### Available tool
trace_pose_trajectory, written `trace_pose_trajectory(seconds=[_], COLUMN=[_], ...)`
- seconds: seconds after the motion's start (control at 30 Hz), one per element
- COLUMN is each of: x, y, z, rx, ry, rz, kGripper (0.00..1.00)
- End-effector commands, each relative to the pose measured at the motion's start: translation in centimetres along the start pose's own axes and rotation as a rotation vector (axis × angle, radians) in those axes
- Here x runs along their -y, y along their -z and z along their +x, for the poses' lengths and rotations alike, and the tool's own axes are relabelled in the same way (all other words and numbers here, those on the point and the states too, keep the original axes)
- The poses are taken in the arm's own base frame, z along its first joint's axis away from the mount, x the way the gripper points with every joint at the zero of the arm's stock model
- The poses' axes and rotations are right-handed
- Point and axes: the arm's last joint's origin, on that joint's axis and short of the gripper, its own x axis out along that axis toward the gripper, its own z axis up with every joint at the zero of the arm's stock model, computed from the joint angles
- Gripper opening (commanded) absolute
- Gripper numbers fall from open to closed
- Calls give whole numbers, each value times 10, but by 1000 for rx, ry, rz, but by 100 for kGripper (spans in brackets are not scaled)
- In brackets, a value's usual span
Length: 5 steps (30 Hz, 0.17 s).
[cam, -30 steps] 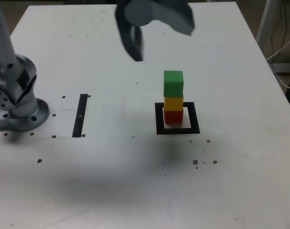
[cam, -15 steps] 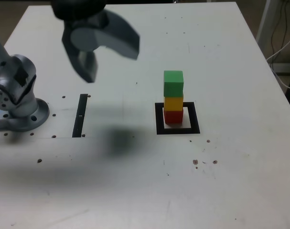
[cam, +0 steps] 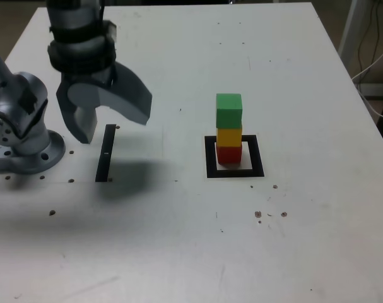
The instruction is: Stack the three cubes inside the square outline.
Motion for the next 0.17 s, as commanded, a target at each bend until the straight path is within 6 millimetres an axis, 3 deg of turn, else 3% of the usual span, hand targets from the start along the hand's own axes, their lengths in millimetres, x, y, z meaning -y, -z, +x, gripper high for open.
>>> trace_pose_trajectory(seconds=[0.0,0.13], x=[0,1], y=[-4,-12], z=[7,18], rx=[-5,-8], ry=[4,2], rz=[-4,-4], kGripper=[99,99])
